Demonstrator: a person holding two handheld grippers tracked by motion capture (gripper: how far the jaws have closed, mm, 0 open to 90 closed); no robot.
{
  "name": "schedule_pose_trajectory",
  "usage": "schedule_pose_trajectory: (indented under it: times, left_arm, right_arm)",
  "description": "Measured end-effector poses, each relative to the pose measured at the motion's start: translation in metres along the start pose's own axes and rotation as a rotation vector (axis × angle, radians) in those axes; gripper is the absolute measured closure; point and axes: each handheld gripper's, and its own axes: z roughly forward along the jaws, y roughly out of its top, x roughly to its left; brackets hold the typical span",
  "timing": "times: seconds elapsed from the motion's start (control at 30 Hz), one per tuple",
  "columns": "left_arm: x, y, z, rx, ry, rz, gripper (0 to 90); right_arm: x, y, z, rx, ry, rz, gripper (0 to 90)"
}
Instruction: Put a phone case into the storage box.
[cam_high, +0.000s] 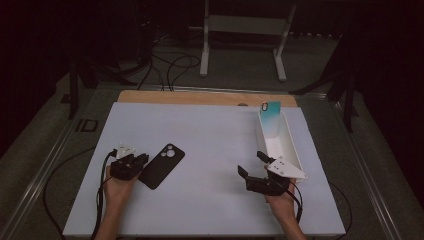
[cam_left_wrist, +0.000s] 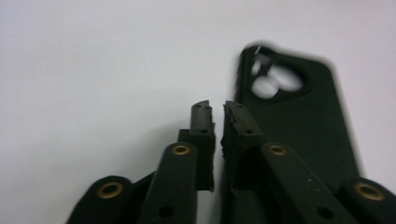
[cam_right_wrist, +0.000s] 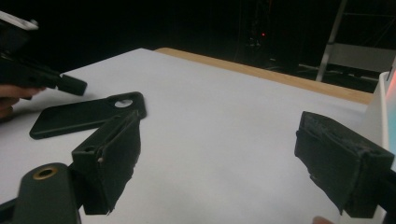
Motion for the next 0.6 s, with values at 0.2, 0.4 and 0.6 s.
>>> schedule_pose_trajectory:
  times: [0.2,0.4,0.6]
  left_arm:
    - [-0.009,0.000,-0.033,-0.165,-0.047,-0.023,55.8]
    - [-0.021,-0.006,-0.060,-0.251,-0.029,-0.011,28.6]
    - [-0.030,-0.009,-0.073,-0.275,0.022,0.020,5.0]
  right_arm:
    - [-0.002,0.000,-0.002,-0.004,0.009,-0.002,14.3]
    - [-0.003,0.002,-0.005,-0.001,0.009,-0.008,12.3]
    - [-0.001,0.003,-0.009,-0.020,0.019,-0.054,11.2]
